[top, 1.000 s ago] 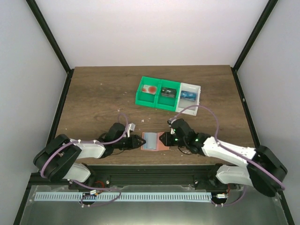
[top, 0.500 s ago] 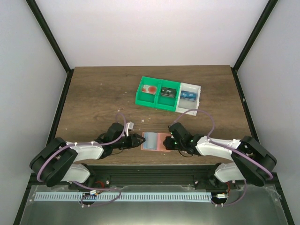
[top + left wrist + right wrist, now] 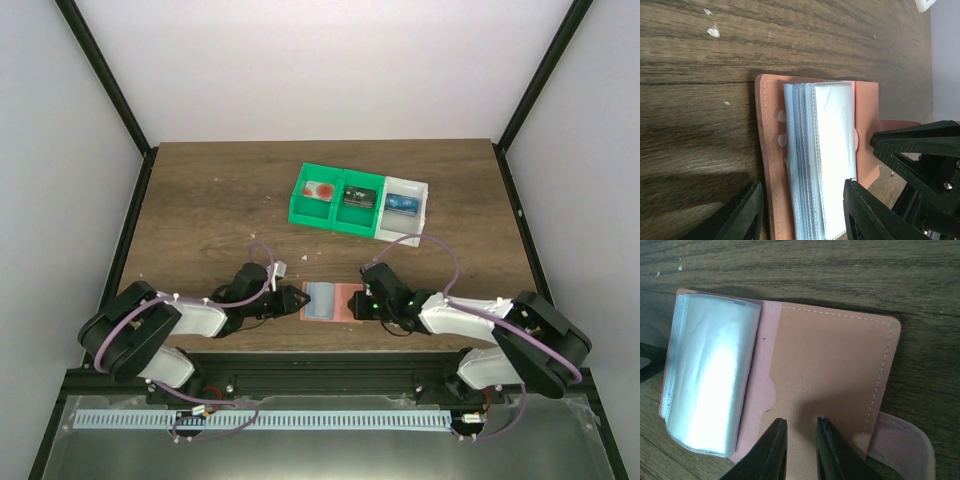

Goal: Take the credit cards out of the card holder

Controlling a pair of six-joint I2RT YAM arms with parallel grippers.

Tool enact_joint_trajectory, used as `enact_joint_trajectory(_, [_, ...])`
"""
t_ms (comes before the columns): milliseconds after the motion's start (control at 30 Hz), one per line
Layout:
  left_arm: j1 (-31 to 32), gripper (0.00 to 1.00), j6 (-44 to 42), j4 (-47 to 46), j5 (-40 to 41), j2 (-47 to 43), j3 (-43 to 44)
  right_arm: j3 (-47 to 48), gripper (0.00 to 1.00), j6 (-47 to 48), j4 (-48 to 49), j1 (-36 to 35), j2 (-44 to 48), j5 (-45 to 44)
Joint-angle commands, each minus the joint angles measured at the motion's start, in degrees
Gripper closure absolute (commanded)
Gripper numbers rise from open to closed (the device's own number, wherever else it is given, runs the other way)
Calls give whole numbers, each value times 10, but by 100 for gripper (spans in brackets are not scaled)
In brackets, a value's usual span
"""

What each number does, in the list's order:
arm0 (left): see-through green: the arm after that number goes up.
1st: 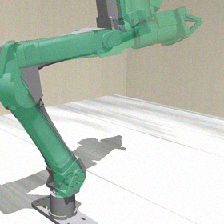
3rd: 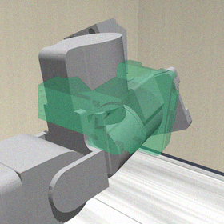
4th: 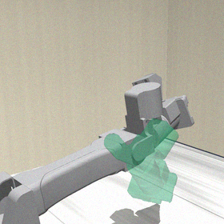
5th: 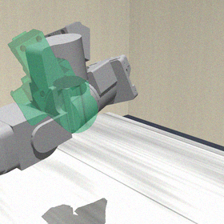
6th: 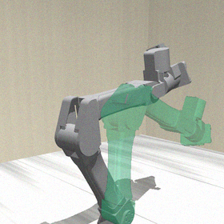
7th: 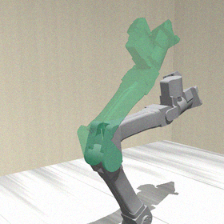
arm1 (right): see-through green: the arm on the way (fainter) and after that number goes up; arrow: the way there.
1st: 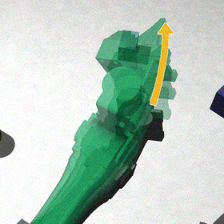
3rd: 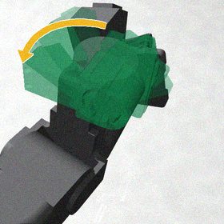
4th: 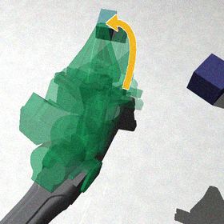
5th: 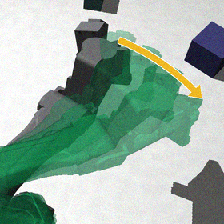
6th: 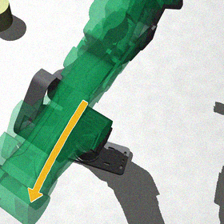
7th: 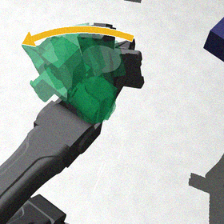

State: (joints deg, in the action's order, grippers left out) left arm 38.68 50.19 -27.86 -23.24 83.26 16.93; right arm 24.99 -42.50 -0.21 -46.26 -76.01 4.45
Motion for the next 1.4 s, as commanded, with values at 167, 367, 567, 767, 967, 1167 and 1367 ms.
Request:
enact_joint_trajectory(167, [3,55,55,-90,-39,-19,-21,-25,81,0,-11,6,8,-17])
enact_joint_trajectory(367, [3,58,84,-177,-68,-19,-35,-29,81,5,-3,6,9,-11])
enact_joint_trajectory(567, [6,59,84,-206,-69,-8,-36,-30,80,7,2,6,13,-7])
enact_joint_trajectory(767, [9,59,89,-221,-71,0,-39,-23,78,5,1,6,27,1])
enact_joint_trajectory(967, [11,60,91,-228,-68,6,-37,-2,68,-21,15,6,62,32])
enact_joint_trajectory(1167, [15,60,110,-266,-82,24,-35,5,74,-25,57,6,23,62])
enact_joint_trajectory(1367, [20,60,110,-287,-78,40,-37,-11,81,-32,94,6,-21,78])
